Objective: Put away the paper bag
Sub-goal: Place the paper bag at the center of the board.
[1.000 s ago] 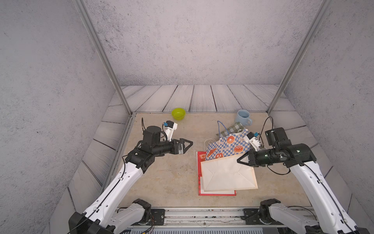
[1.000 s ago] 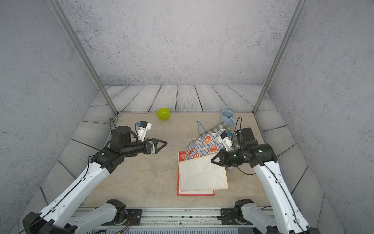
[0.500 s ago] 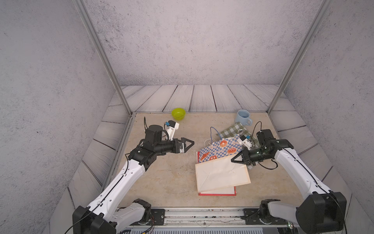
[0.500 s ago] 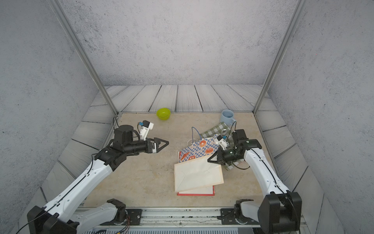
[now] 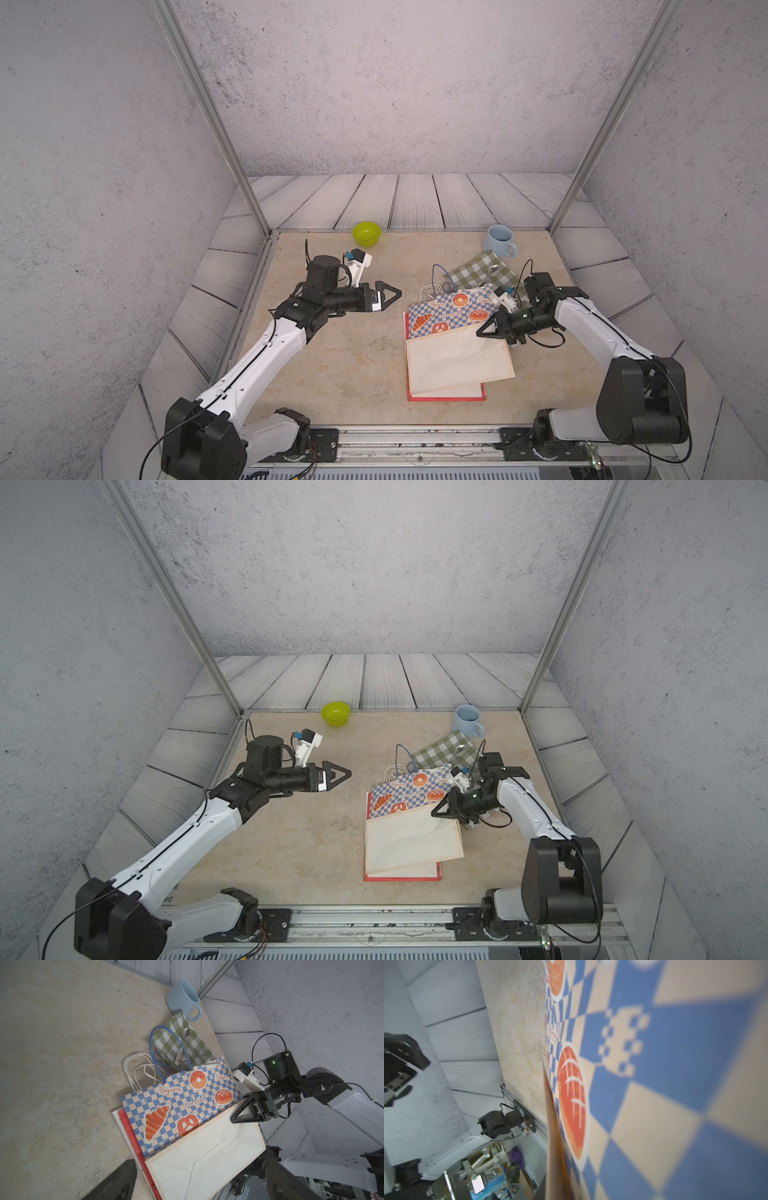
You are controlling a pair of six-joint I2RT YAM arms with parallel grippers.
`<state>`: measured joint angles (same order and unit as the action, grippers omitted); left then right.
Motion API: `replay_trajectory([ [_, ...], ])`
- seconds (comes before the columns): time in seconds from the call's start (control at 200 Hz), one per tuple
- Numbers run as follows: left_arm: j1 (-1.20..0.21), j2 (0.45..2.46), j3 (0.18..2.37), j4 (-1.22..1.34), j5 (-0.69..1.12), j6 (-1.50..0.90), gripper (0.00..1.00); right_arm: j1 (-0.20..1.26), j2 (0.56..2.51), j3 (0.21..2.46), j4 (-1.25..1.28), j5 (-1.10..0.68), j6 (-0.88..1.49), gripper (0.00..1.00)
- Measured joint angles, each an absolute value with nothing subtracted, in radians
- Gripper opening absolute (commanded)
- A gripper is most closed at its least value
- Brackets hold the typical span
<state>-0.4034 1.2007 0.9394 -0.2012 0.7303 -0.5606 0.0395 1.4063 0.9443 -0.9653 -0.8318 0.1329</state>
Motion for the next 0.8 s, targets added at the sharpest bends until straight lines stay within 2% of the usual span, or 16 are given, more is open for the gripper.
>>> replay_trajectory([
  [0.165,-0.373,1.24,0.939,-0.169,0.741,-0.608,0.98,0.039,1.482,0.963,-0.987,-0.739,0.124,0.56],
  [0.23,-0.36,1.246,0.937,-0.157,0.742,-0.622,0.98,0.04,1.507,0.977,-0.997,-0.693,0.125,0.59],
  [0.315,-0.351,1.25,0.937,-0.146,0.742,-0.634,0.98,0.04,1.536,0.992,-0.998,-0.633,0.135,0.71],
  [0.445,-0.342,1.251,0.923,-0.136,0.724,-0.638,0.98,0.04,1.557,0.993,-0.995,-0.54,0.153,0.83],
  [0.651,-0.291,1.258,0.881,-0.152,0.588,-0.674,0.98,0.04,1.56,0.993,-0.984,-0.412,0.188,0.93],
  [0.801,-0.228,1.258,0.85,-0.158,0.435,-0.717,0.98,0.038,1.499,0.992,-0.95,-0.308,0.226,0.95],
])
